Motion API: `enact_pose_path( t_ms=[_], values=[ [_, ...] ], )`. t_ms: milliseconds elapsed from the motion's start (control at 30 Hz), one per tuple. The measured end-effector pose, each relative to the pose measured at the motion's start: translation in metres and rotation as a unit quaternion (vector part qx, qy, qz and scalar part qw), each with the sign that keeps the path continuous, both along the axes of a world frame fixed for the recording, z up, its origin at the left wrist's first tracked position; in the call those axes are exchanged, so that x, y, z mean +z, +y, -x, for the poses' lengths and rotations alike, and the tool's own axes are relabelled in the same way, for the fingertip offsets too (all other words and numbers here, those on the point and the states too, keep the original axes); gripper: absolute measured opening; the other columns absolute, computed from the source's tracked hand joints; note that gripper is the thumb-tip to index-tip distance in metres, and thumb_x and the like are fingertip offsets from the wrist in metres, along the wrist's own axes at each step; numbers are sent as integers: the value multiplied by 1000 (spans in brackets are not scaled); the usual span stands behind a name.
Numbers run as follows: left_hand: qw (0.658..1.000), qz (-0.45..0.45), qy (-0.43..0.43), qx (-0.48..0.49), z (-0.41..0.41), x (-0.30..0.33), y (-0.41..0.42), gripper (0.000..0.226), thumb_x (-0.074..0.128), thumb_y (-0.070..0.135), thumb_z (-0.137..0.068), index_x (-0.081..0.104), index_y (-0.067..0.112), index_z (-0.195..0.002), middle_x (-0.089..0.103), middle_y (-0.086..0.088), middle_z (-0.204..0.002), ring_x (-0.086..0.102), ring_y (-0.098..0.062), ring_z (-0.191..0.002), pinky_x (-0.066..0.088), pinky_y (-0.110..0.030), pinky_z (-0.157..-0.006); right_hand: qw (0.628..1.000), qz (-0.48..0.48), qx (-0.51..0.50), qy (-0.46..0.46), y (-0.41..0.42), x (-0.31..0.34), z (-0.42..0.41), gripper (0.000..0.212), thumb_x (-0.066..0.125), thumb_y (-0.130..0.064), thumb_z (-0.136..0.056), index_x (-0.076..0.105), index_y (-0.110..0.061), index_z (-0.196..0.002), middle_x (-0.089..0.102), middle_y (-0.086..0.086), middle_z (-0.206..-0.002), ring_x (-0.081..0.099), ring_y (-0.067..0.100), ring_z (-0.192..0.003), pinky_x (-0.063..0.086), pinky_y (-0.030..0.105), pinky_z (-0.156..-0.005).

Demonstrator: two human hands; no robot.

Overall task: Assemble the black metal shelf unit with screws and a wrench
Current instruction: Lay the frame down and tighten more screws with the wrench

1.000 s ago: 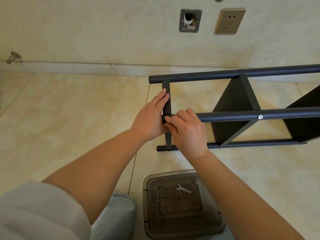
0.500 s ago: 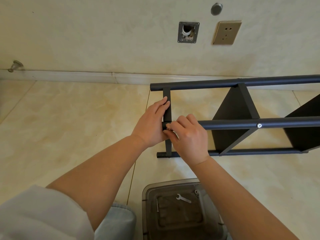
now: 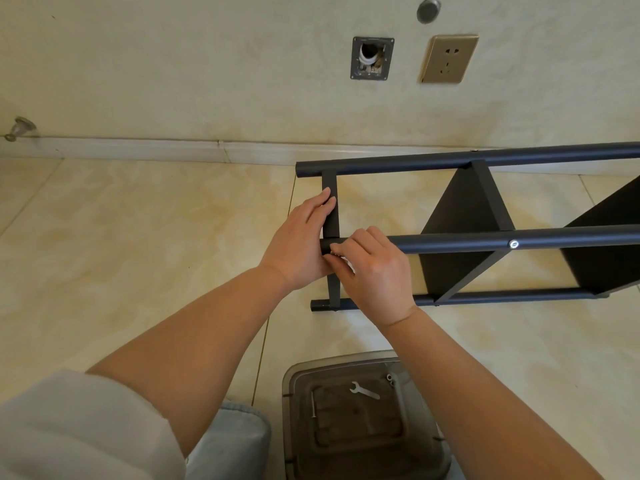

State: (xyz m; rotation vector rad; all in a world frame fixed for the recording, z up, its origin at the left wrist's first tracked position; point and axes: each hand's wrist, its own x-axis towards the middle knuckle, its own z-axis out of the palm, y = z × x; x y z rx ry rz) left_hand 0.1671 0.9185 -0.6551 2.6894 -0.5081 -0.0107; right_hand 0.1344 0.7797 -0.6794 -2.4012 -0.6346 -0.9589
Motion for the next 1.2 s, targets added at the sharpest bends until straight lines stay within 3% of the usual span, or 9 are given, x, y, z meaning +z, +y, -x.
enact_pose_path(
  t_ms=[400,700,833,867,933,1000,1100,1167,1200],
  values=[
    [1000,-12,0,0,0,-1,0,87,69,26,-79,19,12,-149,11,2,-157,20,-13,-141,21,-23,-114,999,37,-2,-22,-3,-1,-3,15,66,-15,-84,69,-6,-73,60,6,-65,54,21,-59,45,29,-45],
    [1000,-6,5,0,1,0,-1,91,71,29,-77,20,11,-149,12,2,-157,20,-13,-141,21,-25,-115,997,54,-32,-53,-4,3,-8,28,67,-27,-85,63,-14,-60,55,1,-59,46,21,-58,37,29,-45],
    [1000,-2,18,-8,1,2,1,94,71,37,-77,17,12,-150,8,2,-158,9,-14,-144,16,-27,-116,993,85,-19,-74,-13,-5,-5,5,70,-14,-84,74,-14,-88,57,5,-68,48,24,-60,39,30,-50],
    [1000,-10,24,-17,1,3,2,96,70,43,-77,15,14,-150,5,3,-158,3,-14,-145,12,-28,-117,993,93,-16,-76,-18,-10,-2,18,69,-8,-83,73,-14,-100,57,6,-71,48,24,-63,39,31,-51],
    [998,-28,40,-38,-1,5,3,99,66,56,-76,13,18,-151,-1,6,-159,-8,-10,-145,5,-29,-117,993,104,-13,-50,-29,-22,9,36,63,-2,-85,64,-13,-119,59,8,-79,46,23,-70,41,33,-55],
    [996,-34,52,-59,-1,6,5,98,57,67,-76,12,23,-151,-2,8,-159,-12,-8,-144,3,-30,-117,997,72,-14,-1,-33,-35,26,42,59,-3,-86,52,-10,-126,61,9,-86,47,20,-76,44,32,-61],
    [995,-11,53,-78,-1,7,8,80,38,67,-85,18,24,-150,2,6,-159,-10,-8,-144,4,-31,-116,994,-15,16,107,-31,-54,57,23,51,-18,-89,50,-12,-110,61,6,-83,49,11,-76,44,19,-64],
    [996,1,51,-77,0,7,8,68,33,56,-92,19,22,-150,3,4,-159,-8,-8,-145,5,-31,-116,978,21,51,201,-28,-62,76,14,45,-25,-91,54,-16,-98,59,0,-79,53,7,-67,45,13,-61],
    [996,4,52,-77,0,8,8,63,34,51,-96,19,22,-150,3,4,-159,-8,-8,-145,6,-30,-116,952,78,81,284,-27,-66,84,18,41,-28,-93,55,-17,-97,59,-1,-80,55,8,-67,48,15,-63]
  ],
)
